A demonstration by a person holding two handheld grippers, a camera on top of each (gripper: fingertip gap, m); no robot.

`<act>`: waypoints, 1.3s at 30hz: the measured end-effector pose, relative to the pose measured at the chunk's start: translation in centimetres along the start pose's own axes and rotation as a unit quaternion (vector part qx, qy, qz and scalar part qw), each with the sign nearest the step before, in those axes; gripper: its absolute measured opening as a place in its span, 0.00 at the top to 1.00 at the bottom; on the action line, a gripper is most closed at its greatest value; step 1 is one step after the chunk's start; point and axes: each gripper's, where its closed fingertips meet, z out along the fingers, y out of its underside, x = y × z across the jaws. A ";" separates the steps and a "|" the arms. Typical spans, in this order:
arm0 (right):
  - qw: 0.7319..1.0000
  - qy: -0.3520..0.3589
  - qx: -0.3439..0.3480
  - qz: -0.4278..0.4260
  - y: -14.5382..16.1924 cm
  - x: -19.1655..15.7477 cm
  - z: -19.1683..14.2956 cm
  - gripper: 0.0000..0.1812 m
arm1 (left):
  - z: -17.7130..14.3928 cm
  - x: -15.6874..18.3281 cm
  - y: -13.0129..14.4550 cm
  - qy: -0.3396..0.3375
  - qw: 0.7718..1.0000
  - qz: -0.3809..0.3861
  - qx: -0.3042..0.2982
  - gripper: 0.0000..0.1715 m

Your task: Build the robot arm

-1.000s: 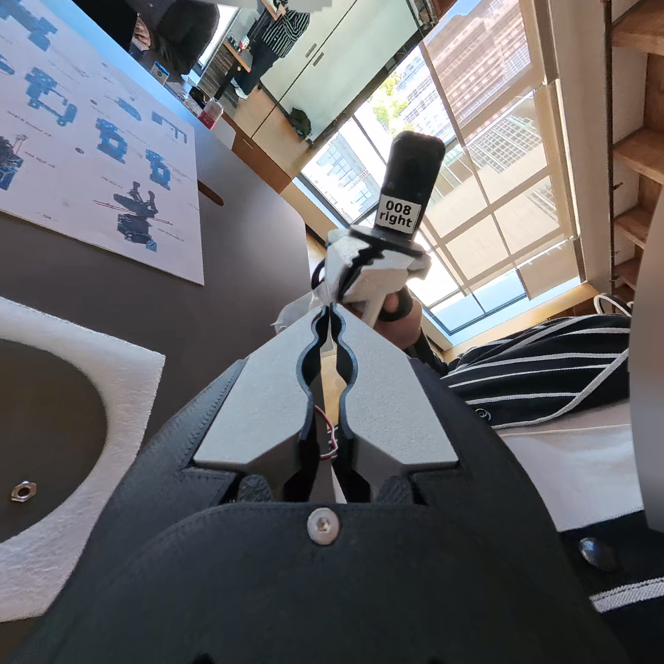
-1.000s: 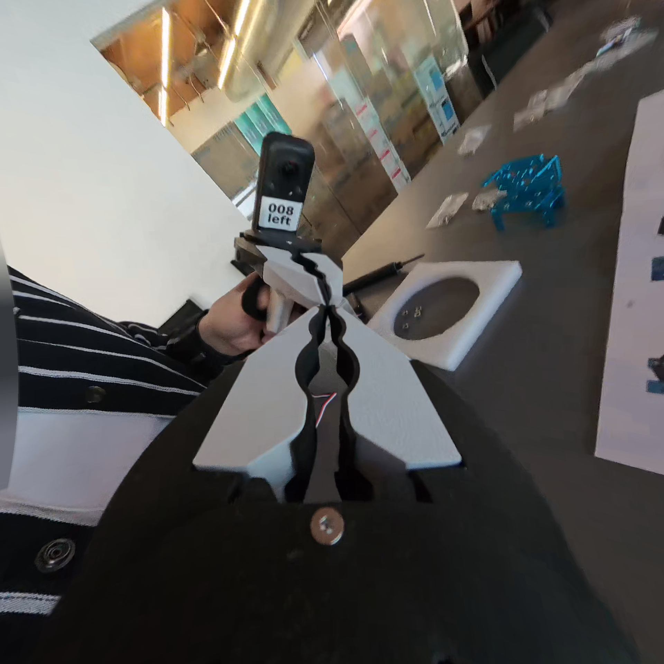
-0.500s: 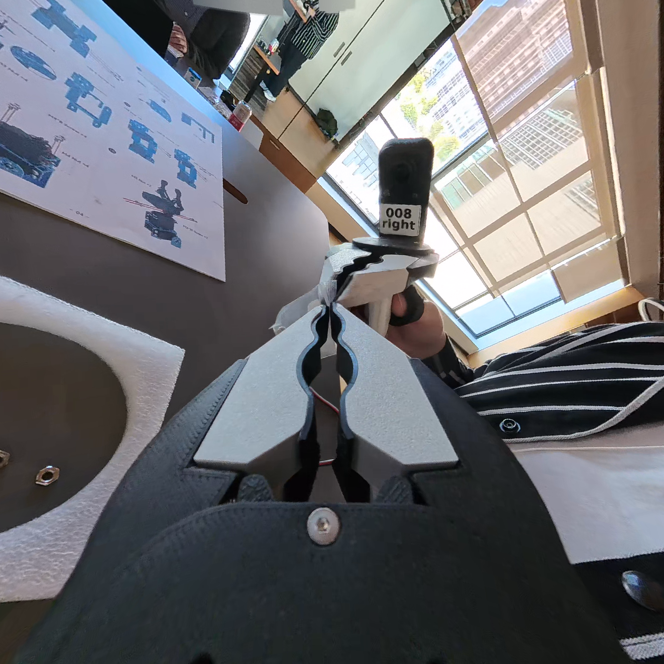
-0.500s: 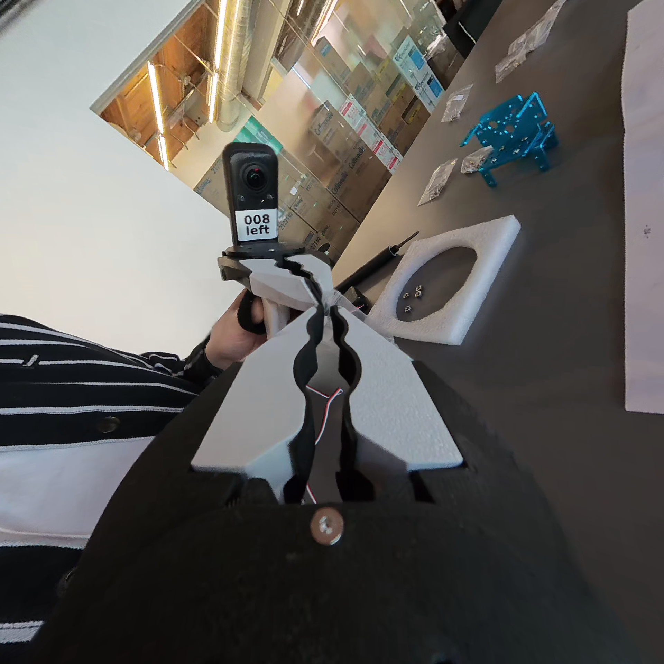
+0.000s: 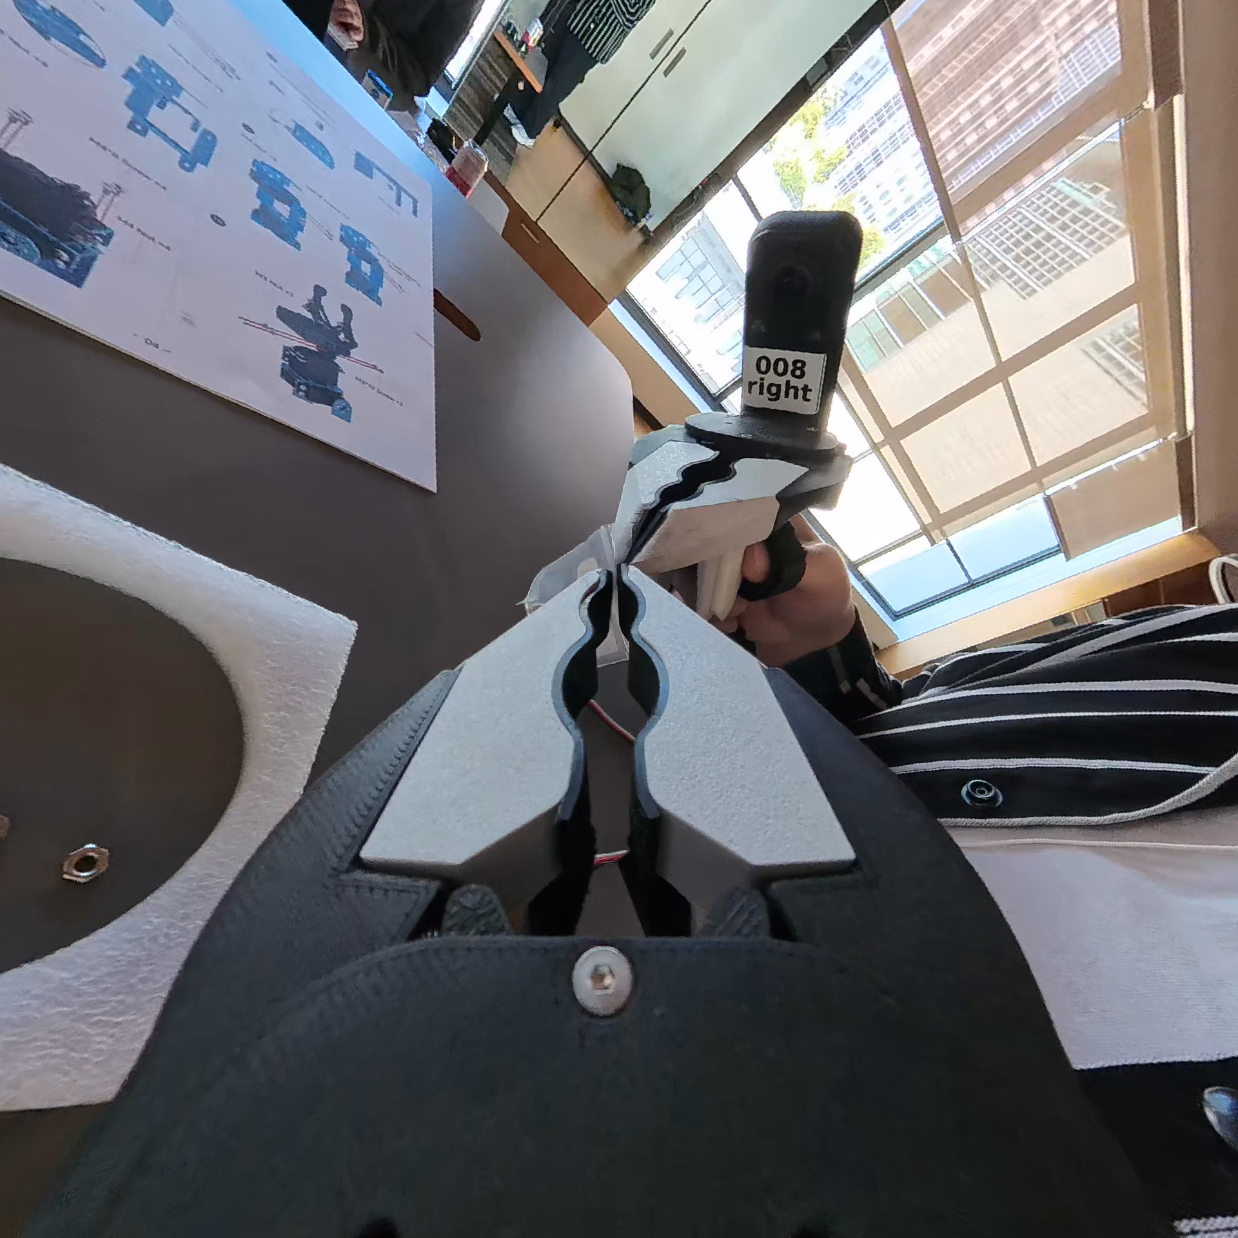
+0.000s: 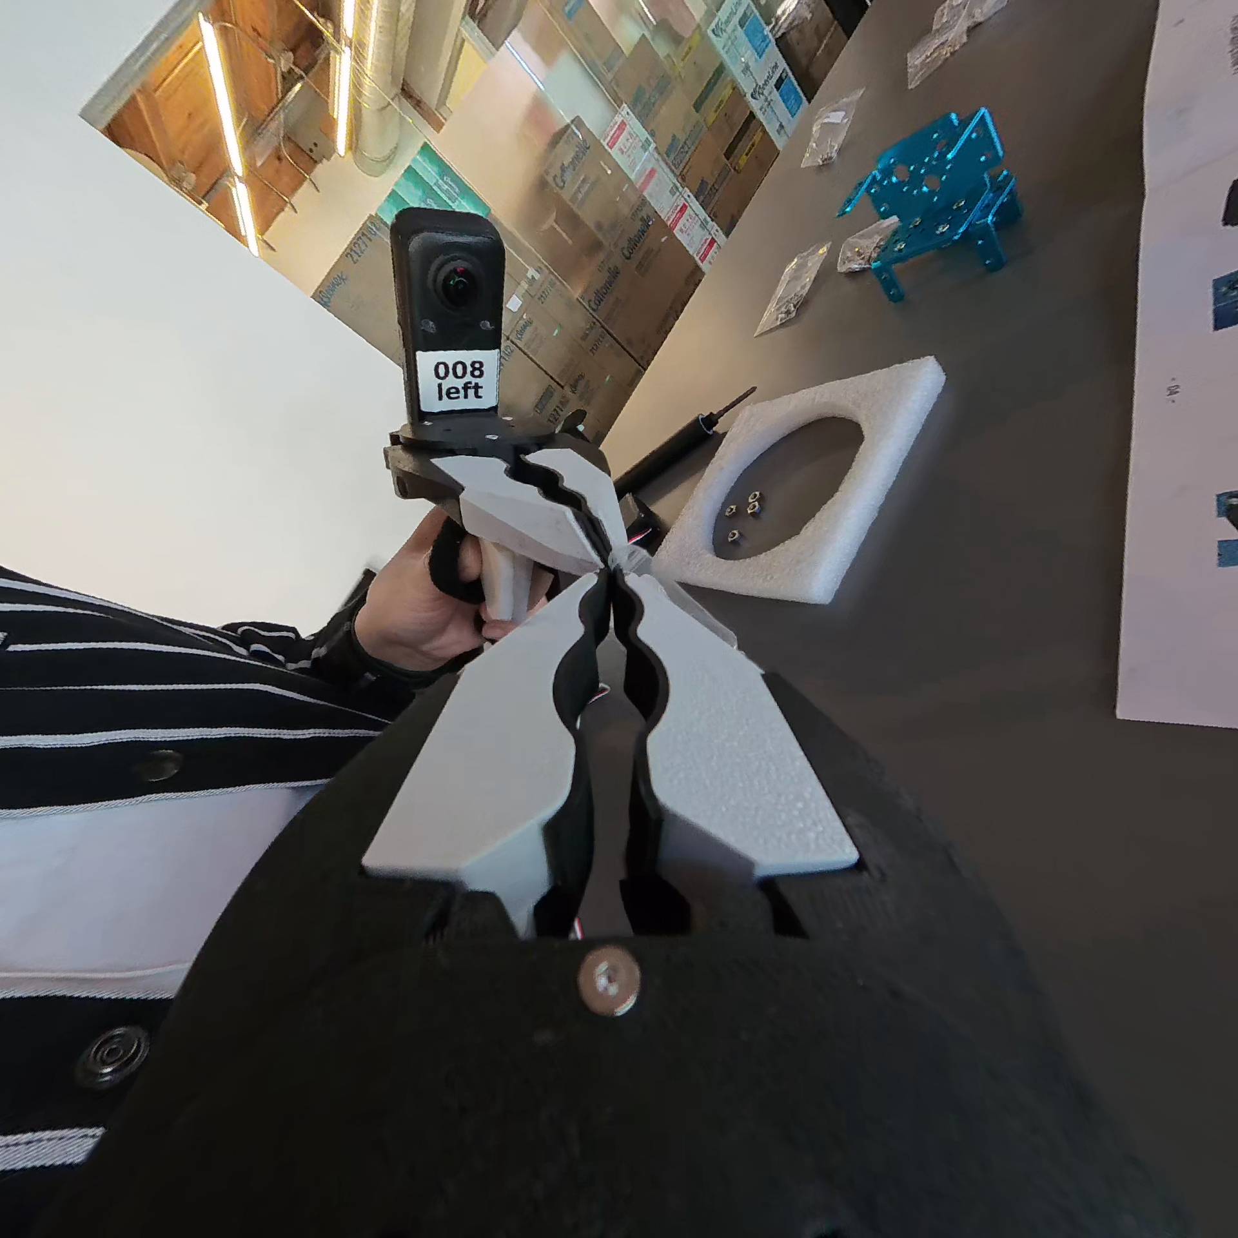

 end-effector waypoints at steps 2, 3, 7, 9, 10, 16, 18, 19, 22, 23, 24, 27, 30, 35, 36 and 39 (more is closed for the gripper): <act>1.000 -0.006 0.000 0.006 0.1 0.0 0.0 1.00 | -0.1 0.0 0.0 -0.002 1.000 0.002 -0.002 1.00; 1.000 -0.008 0.000 0.010 0.1 0.0 0.0 1.00 | -0.1 0.0 0.0 -0.003 1.000 0.003 -0.003 1.00; 1.000 -0.015 0.000 0.021 0.1 -0.1 -0.2 1.00 | -0.2 -0.1 0.0 -0.002 1.000 0.000 0.000 1.00; 1.000 -0.015 -0.003 0.023 0.2 0.0 -0.2 1.00 | -0.2 -0.1 0.0 -0.002 1.000 -0.003 -0.002 1.00; 1.000 -0.014 -0.004 0.023 0.3 0.0 -0.1 1.00 | -0.2 -0.1 0.1 -0.001 1.000 -0.004 -0.002 1.00; 0.999 -0.015 0.002 0.033 0.2 0.1 -0.1 1.00 | -0.2 -0.1 0.0 0.008 1.000 -0.013 0.003 1.00; 0.999 -0.020 0.005 0.036 0.2 0.1 -0.1 1.00 | -0.2 -0.1 0.0 0.007 1.000 -0.012 0.004 1.00; 0.999 -0.025 0.011 0.038 0.0 0.0 -0.2 1.00 | -0.2 0.0 0.0 0.007 1.000 -0.009 0.006 1.00; 0.998 -0.032 0.023 0.054 -0.1 0.0 -0.1 1.00 | -0.2 0.0 -0.3 0.000 1.000 0.000 0.015 1.00; 0.997 -0.034 0.021 0.062 0.0 0.0 0.0 0.98 | -0.2 0.0 -0.4 -0.001 1.000 0.003 0.017 1.00; 0.997 -0.034 0.019 0.071 0.1 0.1 0.1 0.96 | -0.1 0.1 -0.4 0.000 1.000 0.003 0.019 1.00; 0.996 -0.036 0.022 0.079 0.3 0.1 0.4 0.98 | 0.0 -0.1 -0.4 -0.008 1.000 0.005 0.022 1.00; 0.996 -0.041 0.022 0.074 0.3 0.0 0.3 1.00 | 0.0 0.0 -0.3 -0.003 1.000 0.001 0.023 1.00; 0.996 -0.041 0.021 0.080 0.6 0.4 0.2 1.00 | -0.2 -0.2 -0.1 -0.008 1.000 0.014 0.013 1.00; 0.996 -0.033 0.022 0.081 0.7 0.6 0.2 1.00 | -0.1 -0.5 0.0 -0.020 0.999 0.025 0.009 1.00; 0.995 0.029 0.048 0.081 0.4 3.0 -1.2 1.00 | -1.7 -2.0 -1.2 -0.093 0.993 0.067 0.041 1.00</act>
